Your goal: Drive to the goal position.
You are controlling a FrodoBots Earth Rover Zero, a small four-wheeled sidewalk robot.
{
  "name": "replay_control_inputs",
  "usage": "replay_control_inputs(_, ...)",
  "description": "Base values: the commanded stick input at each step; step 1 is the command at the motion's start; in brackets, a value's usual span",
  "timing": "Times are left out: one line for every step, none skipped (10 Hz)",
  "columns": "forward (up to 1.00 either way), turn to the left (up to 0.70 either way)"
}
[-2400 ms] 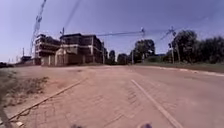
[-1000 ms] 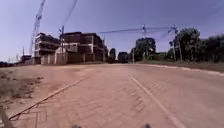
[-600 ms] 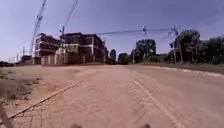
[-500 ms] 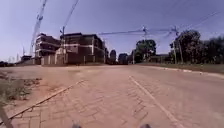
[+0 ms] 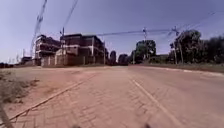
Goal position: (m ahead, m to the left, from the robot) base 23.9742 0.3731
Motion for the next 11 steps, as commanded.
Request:
replay_control_inputs(0.3, 0.0)
replay_control_inputs(0.3, 0.0)
replay_control_inputs(0.3, 0.0)
replay_control_inputs(0.3, 0.0)
replay_control_inputs(0.3, 0.0)
replay_control_inputs(0.3, 0.0)
replay_control_inputs(0.3, 0.0)
replay_control_inputs(0.3, 0.0)
replay_control_inputs(0.3, 0.0)
replay_control_inputs(0.3, 0.0)
replay_control_inputs(0.3, 0.0)
